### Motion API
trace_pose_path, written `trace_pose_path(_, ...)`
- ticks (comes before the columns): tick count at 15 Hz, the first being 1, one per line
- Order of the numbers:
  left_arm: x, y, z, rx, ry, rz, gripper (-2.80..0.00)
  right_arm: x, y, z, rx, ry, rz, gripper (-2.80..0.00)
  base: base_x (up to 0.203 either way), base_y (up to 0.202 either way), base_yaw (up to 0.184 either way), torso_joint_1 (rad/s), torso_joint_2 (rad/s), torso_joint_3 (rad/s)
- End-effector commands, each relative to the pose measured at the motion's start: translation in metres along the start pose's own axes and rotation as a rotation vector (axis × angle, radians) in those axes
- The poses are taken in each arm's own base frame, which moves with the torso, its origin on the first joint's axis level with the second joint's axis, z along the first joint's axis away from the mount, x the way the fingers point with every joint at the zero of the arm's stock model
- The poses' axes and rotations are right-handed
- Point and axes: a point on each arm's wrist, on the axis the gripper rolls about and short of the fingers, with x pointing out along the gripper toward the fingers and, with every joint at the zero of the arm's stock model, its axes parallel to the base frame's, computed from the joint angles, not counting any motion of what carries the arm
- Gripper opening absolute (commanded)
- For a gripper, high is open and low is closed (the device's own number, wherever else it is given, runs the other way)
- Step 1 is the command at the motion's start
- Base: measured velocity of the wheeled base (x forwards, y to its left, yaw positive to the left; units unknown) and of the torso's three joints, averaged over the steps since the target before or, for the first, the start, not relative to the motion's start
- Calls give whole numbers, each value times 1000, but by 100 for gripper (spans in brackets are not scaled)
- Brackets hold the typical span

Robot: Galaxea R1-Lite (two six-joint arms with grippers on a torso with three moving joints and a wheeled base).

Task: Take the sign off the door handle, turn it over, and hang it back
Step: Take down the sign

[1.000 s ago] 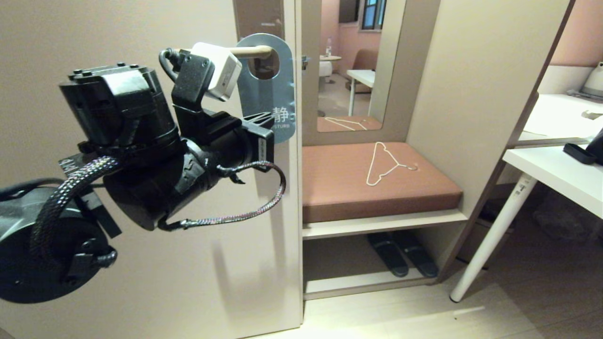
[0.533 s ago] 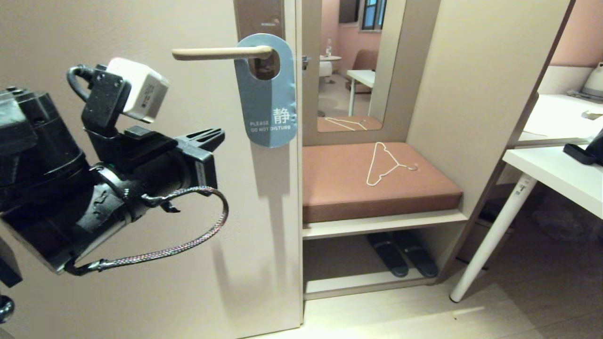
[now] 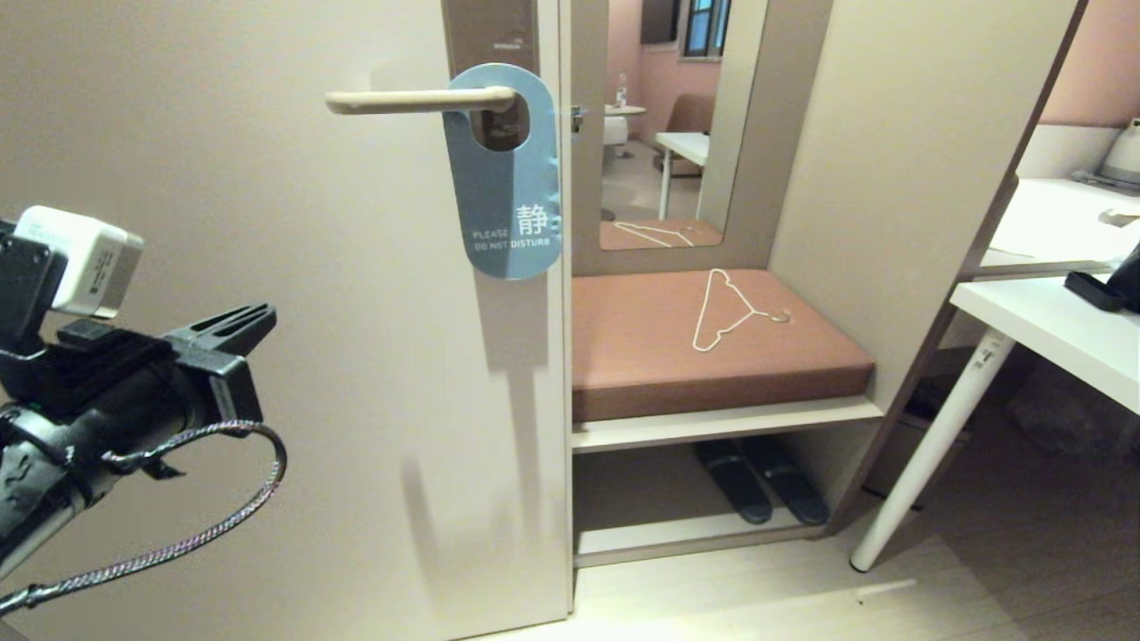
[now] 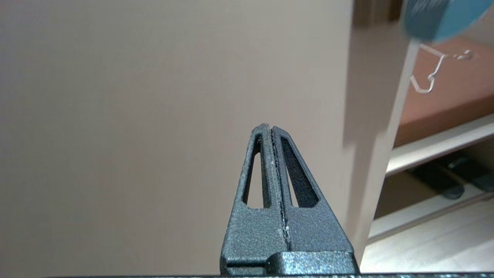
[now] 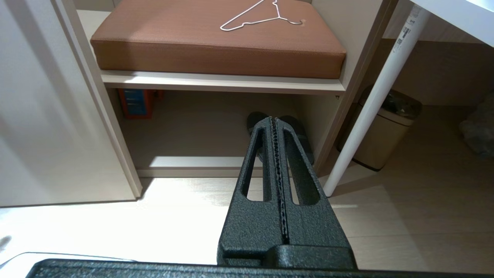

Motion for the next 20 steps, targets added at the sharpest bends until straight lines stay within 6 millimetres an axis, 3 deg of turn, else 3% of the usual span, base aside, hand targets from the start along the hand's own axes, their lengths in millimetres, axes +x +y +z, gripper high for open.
trace_pose_path(1, -20, 5, -5, -4, -18, 16, -280, 0, 0, 0, 0, -1, 1, -280, 0, 0, 0, 0, 0, 0)
trace_pose_path(3, -31, 8, -10, -5, -19, 31, -280, 0, 0, 0, 0, 1, 0, -280, 0, 0, 0, 0, 0, 0)
trace_pose_path(9, -39, 15, -19, -22, -4, 78, -280, 0, 0, 0, 0, 1, 0, -280, 0, 0, 0, 0, 0, 0)
trace_pose_path(20, -101, 16, -73, -50, 31, 122, -280, 0, 0, 0, 0, 0, 0, -280, 0, 0, 0, 0, 0, 0)
